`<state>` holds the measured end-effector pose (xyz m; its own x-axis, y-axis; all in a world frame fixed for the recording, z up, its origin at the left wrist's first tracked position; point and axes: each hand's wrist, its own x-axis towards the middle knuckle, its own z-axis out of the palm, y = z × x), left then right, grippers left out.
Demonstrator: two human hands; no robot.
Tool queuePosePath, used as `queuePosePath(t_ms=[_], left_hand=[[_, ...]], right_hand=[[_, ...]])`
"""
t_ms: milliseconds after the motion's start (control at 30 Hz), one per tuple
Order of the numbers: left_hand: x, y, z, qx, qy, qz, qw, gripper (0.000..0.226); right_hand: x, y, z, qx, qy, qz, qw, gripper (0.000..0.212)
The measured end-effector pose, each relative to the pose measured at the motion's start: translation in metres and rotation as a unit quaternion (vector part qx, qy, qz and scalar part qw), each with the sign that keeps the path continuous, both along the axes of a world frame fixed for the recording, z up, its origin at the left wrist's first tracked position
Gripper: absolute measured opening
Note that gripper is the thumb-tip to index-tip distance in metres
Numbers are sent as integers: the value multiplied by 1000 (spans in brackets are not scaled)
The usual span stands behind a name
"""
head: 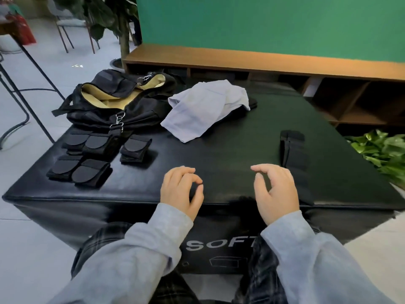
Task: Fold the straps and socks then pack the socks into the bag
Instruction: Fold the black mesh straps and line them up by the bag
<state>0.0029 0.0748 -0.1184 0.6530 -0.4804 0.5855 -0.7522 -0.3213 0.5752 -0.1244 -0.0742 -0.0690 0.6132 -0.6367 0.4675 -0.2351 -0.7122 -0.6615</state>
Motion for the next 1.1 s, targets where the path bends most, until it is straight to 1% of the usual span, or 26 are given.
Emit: queuePosePath(t_ms=[100,167,233,300,367,433,500,600,700,800,900,1000,1100], left_hand=[[-4,-13,0,13,27,-33,999,18],[-7,-18,-1,20,57,-36,997,11],[-9,-22,-4,28,83,-36,996,13],[-10,-23,-5,36,90,-39,995,16],[-11,-25,-3,43,103,-47,993,16],[-13,-28,0,61,113,-66,989,17],[-19,-34,2,73,125,-92,985,18],[-28,-47,9,77,176,-116,974,19],[-35,-60,13,100,199,-130,966,19],[-34,-62,12,130,180,-139,965,20],[-28,-60,9,127,200,-152,959,22],[-22,-59,6,104,240,-157,952,33],[-21,-59,6,95,256,-162,948,35]], right_hand=[[-12,-24,-9,-50,35,-70,996,22],[-19,-33,-14,-50,64,-112,990,23],[-26,-39,-21,-55,83,-141,985,26],[-30,-44,-27,-61,101,-163,980,27],[-31,-50,-33,-56,126,-183,973,32],[-30,-53,-36,-20,163,-194,967,37],[-31,-56,-38,30,184,-189,964,41],[-34,-58,-38,59,179,-174,966,44],[-36,-60,-34,70,193,-162,965,42],[-38,-65,-30,71,215,-142,964,39],[-38,-71,-25,78,232,-134,960,38],[-36,-71,-21,65,291,-126,946,48],[-34,-71,-17,65,338,-99,933,56]])
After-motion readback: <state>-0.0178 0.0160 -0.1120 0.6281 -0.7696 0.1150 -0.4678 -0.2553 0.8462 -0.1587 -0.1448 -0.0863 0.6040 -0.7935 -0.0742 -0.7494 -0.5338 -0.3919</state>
